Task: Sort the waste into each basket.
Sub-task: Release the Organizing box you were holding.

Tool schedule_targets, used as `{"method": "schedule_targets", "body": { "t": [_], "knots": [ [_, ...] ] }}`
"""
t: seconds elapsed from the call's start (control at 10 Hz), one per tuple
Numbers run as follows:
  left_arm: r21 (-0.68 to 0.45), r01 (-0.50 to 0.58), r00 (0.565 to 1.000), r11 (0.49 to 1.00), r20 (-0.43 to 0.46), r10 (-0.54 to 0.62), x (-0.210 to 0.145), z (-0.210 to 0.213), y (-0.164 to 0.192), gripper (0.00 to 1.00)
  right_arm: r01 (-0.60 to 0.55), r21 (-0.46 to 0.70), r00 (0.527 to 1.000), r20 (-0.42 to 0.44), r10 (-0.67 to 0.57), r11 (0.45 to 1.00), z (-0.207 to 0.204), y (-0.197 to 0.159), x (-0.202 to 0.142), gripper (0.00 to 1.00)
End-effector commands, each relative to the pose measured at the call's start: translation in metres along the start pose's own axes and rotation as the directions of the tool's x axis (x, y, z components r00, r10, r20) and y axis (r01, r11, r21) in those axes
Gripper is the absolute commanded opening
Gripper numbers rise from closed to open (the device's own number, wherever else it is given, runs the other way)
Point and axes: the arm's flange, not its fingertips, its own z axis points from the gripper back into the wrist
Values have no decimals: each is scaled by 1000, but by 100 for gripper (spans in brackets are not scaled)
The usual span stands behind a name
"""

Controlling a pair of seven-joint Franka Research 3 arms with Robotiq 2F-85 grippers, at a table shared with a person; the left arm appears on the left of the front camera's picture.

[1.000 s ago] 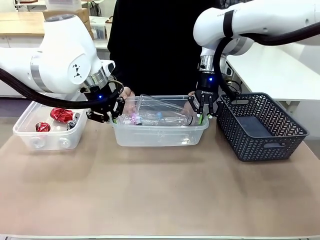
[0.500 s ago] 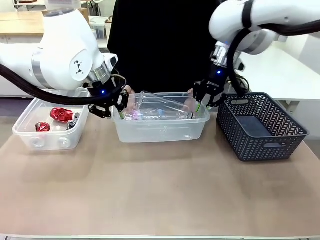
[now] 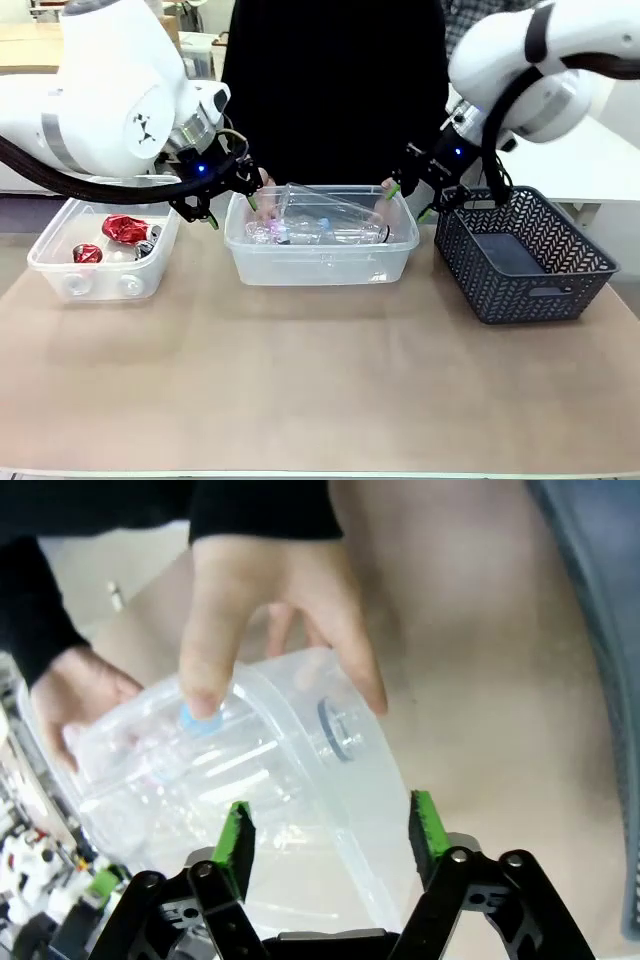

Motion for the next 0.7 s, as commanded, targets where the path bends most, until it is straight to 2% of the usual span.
{"method": "schedule_targets", "body": {
  "t": [0.0, 0.3, 0.4, 0.5, 0.6],
  "knots": [
    [12, 4, 997, 1000, 81, -5, -10, 6, 13, 100, -135, 84, 990, -31, 138, 987, 5, -21, -8, 100],
    [-23, 39, 999, 999, -4, -39, -12, 5, 32, 100, -299, 91, 951, -54, 305, 950, 21, -31, -9, 100],
    [-23, 33, 998, 999, -53, -35, -13, 2, 37, 100, -330, 97, 937, -89, 338, 939, 20, -29, -9, 100],
    [4, 19, 1000, 1000, 25, -19, -12, 6, 20, 100, -244, 59, 969, -36, 246, 968, 14, -18, -6, 100],
    [4, 19, 1000, 1000, 25, -19, -12, 6, 20, 100, -244, 59, 969, -36, 246, 968, 14, -18, -6, 100]
  ]
}}
